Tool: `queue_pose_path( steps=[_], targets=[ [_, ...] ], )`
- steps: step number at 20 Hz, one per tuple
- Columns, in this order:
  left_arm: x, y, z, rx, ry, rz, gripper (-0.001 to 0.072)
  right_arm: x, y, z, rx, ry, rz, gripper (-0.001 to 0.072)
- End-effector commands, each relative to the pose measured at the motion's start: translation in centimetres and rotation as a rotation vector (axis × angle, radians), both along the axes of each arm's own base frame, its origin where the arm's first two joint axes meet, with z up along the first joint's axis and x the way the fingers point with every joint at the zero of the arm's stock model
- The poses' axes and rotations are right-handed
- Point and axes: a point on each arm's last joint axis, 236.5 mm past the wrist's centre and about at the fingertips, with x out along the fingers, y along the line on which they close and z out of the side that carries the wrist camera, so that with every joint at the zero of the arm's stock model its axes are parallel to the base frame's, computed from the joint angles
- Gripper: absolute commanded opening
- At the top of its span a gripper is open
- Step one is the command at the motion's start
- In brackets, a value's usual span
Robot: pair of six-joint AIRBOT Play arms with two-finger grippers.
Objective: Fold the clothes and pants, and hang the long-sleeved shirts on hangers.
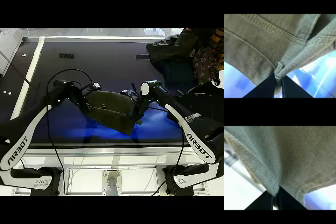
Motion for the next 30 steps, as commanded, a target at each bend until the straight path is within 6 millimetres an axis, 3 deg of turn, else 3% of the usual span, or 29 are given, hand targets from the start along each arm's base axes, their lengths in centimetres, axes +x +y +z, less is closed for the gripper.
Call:
queue_pose_path(
  steps=[1,4,7,8,10,13,14,15,17,22,24,27,30],
  targets=[
    [2.5,6.4,1.5,0.287,-0.123,-0.088,0.0074,-3.2,1.7,1.5,0.083,0.14,0.013,0.0111],
    [2.9,7.5,2.6,0.313,-0.154,-0.083,0.0075,-4.9,3.4,2.9,0.164,0.227,0.015,0.0272],
    [3.0,7.9,3.8,0.305,-0.178,-0.067,0.0084,-5.3,4.5,4.0,0.219,0.242,0.007,0.0316],
    [3.0,7.8,4.3,0.299,-0.189,-0.065,0.0085,-4.6,4.8,4.2,0.233,0.196,-0.004,0.0316],
    [2.5,6.4,5.0,0.235,-0.195,-0.069,0.0217,-1.9,5.8,4.9,0.276,0.047,-0.051,0.0317],
    [2.1,5.3,5.7,0.183,-0.2,-0.077,0.0219,2.0,7.0,6.6,0.331,-0.141,-0.159,0.0317],
    [2.0,5.4,5.9,0.183,-0.202,-0.075,0.0285,2.7,7.1,6.8,0.334,-0.159,-0.197,0.0318],
    [1.8,5.5,6.2,0.183,-0.202,-0.073,0.0379,3.1,7.2,6.7,0.33,-0.163,-0.23,0.0346],
    [1.3,5.7,7.1,0.183,-0.203,-0.069,0.0463,4.2,6.6,6.3,0.3,-0.198,-0.287,0.0449],
    [0.8,5.9,10.4,0.164,-0.276,-0.057,0.0469,6.1,5.8,5.4,0.26,-0.25,-0.402,0.0449],
    [0.6,6.0,11.7,0.15,-0.308,-0.03,0.0468,6.0,5.9,3.7,0.244,-0.232,-0.442,0.0449],
    [0.3,6.5,13.0,0.129,-0.329,0.027,0.0468,4.6,6.8,0.7,0.216,-0.171,-0.452,0.0448],
    [0.3,7.7,13.1,0.122,-0.321,0.092,0.0468,5.8,8.6,-0.2,0.238,-0.223,-0.484,0.0449]
  ],
)
